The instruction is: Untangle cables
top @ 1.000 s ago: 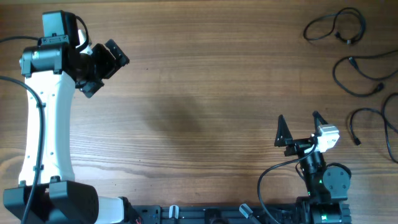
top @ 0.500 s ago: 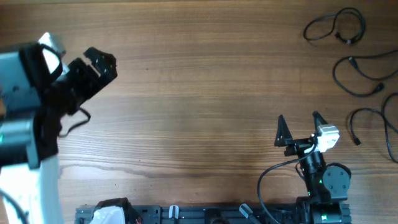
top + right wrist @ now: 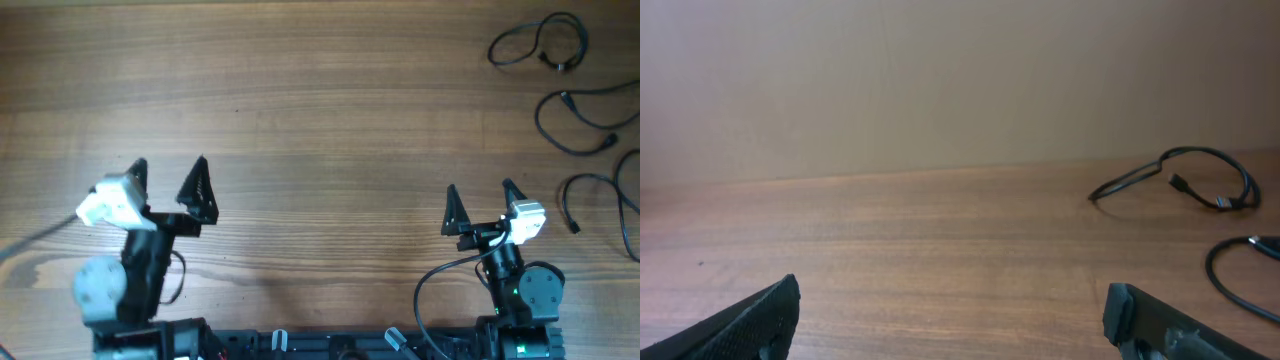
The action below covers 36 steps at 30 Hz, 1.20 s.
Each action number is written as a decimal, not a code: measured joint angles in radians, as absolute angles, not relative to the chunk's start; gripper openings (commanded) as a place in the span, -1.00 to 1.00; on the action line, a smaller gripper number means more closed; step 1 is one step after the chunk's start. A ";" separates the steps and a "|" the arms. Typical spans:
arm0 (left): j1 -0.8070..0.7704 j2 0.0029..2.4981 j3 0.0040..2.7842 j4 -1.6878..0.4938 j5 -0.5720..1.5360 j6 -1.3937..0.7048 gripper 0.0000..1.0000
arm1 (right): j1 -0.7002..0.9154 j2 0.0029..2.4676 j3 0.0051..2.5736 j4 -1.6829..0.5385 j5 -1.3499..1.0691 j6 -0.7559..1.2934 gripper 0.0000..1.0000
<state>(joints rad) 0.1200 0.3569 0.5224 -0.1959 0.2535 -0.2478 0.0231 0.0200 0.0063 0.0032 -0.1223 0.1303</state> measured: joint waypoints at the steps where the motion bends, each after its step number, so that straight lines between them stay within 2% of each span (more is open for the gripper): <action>1: 0.120 0.285 0.423 -0.086 0.263 -0.229 1.00 | 0.023 0.020 0.006 0.003 -0.122 0.130 1.00; 4: 0.096 0.126 0.193 0.065 0.276 -0.159 1.00 | 0.023 0.022 0.006 0.002 -0.122 0.130 1.00; 10: 0.060 0.015 0.067 0.073 0.280 -0.019 1.00 | 0.023 0.022 0.006 0.001 -0.122 0.130 1.00; 17: 0.060 0.014 0.014 0.037 0.280 -0.001 1.00 | 0.023 0.022 0.006 0.001 -0.122 0.130 0.99; 20: 0.060 0.014 0.012 -0.051 0.280 0.000 1.00 | 0.023 0.022 0.006 0.001 -0.122 0.130 0.99; 36: 0.060 0.014 0.012 -0.049 0.280 0.000 1.00 | 0.023 0.022 0.006 0.001 -0.122 0.130 0.99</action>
<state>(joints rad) 0.0597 0.0139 0.0116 -0.0494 0.2798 0.0002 0.0231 0.0219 0.0063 0.0006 -0.1223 0.1303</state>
